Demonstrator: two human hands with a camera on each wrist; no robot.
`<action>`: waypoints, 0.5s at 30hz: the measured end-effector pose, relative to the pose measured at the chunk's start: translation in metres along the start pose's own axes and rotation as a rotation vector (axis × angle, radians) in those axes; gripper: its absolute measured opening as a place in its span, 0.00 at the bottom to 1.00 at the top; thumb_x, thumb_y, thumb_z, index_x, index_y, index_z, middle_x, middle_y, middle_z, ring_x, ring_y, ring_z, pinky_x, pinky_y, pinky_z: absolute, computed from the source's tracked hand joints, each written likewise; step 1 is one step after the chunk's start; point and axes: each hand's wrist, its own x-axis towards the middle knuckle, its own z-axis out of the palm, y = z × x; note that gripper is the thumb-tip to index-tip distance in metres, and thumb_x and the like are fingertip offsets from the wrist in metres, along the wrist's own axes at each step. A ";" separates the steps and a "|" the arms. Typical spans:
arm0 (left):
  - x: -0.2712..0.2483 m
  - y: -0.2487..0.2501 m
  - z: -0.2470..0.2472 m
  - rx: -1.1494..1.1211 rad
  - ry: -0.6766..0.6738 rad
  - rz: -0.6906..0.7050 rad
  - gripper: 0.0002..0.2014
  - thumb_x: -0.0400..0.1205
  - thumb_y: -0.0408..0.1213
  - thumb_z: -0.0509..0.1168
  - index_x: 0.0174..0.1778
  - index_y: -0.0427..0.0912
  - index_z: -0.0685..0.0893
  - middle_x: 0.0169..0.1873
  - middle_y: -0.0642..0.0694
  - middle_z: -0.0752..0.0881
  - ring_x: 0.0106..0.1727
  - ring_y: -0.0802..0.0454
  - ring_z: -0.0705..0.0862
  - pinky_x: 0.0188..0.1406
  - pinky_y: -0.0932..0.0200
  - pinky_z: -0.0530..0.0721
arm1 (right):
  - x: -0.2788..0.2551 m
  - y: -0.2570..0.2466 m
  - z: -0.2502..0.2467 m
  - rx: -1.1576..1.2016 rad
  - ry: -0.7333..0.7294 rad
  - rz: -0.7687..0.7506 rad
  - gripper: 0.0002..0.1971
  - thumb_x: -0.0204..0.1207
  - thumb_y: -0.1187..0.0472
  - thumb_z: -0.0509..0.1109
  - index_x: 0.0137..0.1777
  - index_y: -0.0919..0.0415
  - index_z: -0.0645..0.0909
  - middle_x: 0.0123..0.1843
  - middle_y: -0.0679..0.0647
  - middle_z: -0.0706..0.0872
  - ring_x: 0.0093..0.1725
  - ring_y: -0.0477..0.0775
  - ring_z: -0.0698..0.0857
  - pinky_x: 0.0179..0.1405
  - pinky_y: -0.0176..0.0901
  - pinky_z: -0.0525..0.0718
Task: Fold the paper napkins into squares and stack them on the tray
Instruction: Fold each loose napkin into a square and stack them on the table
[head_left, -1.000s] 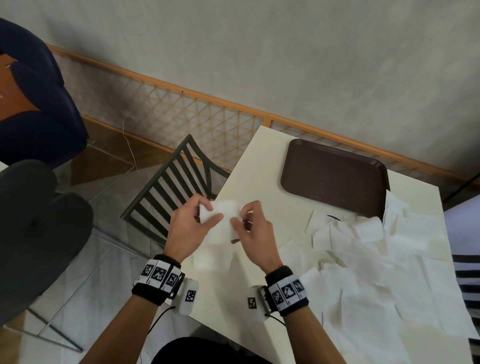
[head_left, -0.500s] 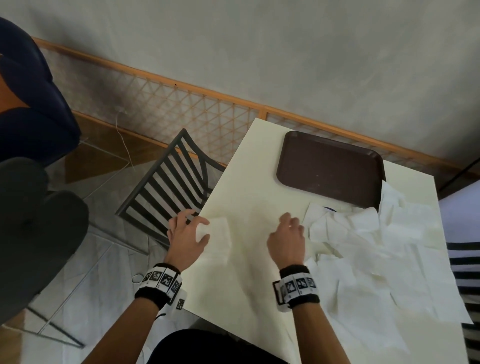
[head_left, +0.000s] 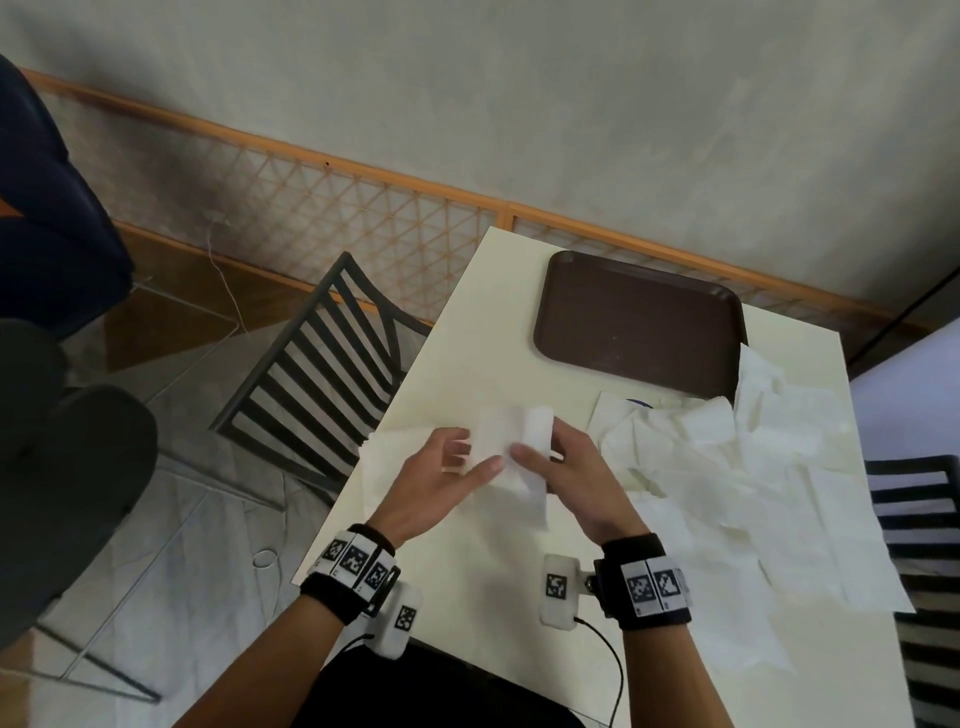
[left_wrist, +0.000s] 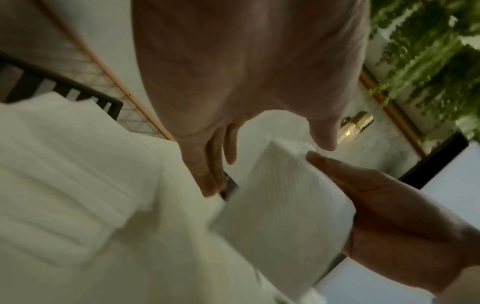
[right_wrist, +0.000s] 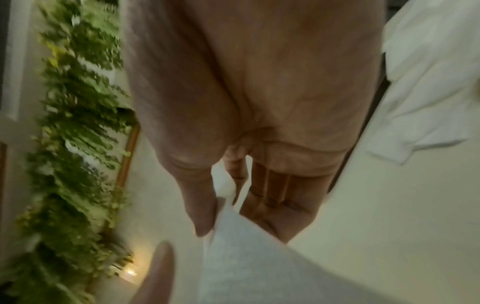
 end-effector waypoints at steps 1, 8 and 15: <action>-0.001 0.007 0.002 -0.055 -0.050 -0.005 0.36 0.75 0.68 0.79 0.76 0.56 0.81 0.66 0.59 0.91 0.67 0.58 0.90 0.69 0.52 0.89 | -0.004 -0.013 0.003 0.062 0.000 -0.044 0.14 0.89 0.57 0.79 0.72 0.53 0.88 0.64 0.53 0.96 0.66 0.59 0.95 0.62 0.64 0.95; -0.012 0.056 -0.004 -0.128 0.163 0.250 0.13 0.84 0.47 0.78 0.61 0.47 0.95 0.52 0.53 0.97 0.53 0.51 0.96 0.52 0.44 0.94 | -0.008 -0.038 0.007 0.123 -0.034 -0.153 0.17 0.85 0.59 0.82 0.72 0.57 0.89 0.65 0.59 0.94 0.65 0.70 0.92 0.65 0.77 0.92; -0.017 0.076 -0.033 -0.017 0.158 0.396 0.08 0.87 0.32 0.75 0.58 0.48 0.95 0.53 0.54 0.97 0.55 0.51 0.95 0.60 0.41 0.94 | -0.001 -0.045 0.005 0.325 0.054 -0.269 0.12 0.85 0.79 0.74 0.55 0.65 0.95 0.57 0.60 0.96 0.56 0.68 0.94 0.57 0.63 0.93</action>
